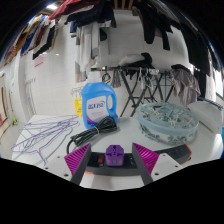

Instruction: Unplug charger

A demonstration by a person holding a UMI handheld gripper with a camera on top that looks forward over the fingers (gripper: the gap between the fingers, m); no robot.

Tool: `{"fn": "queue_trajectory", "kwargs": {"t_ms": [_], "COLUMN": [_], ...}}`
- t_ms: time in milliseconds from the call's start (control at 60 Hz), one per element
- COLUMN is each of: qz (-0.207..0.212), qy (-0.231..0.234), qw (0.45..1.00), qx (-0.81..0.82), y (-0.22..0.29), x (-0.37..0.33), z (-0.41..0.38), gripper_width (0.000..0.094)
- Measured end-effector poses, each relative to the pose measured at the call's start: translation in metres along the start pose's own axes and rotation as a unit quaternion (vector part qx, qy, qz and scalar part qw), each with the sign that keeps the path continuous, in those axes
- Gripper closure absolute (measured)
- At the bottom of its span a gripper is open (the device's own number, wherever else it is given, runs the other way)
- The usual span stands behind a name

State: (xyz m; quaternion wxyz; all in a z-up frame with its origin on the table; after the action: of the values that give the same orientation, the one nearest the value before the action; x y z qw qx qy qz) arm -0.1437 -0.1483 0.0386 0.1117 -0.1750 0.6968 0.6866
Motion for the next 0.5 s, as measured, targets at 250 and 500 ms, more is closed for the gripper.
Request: {"fn": "queue_trajectory", "kwargs": {"t_ms": [250, 500], "qz": [0.000, 0.145], "qy": [-0.010, -0.020], "qw": [1.000, 0.989], "qx": [0.025, -0.006], "y": [0.002, 0.120], "x": [0.013, -0.032], "z": [0.007, 0.021], "gripper_width": [0.0692, 0.0806]}}
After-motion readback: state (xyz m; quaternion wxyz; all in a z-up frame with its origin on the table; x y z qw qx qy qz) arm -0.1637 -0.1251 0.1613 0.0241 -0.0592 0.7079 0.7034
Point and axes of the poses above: the point between the fingertips, and its own axes, seen from behind it with the camera up: z to the right, y up, x forward, the way the camera looks, the point moved 2 cm from there along -x, backward, against the way the camera looks, and after that the axes turned 1 degree about -z, right-handed, at the moved point
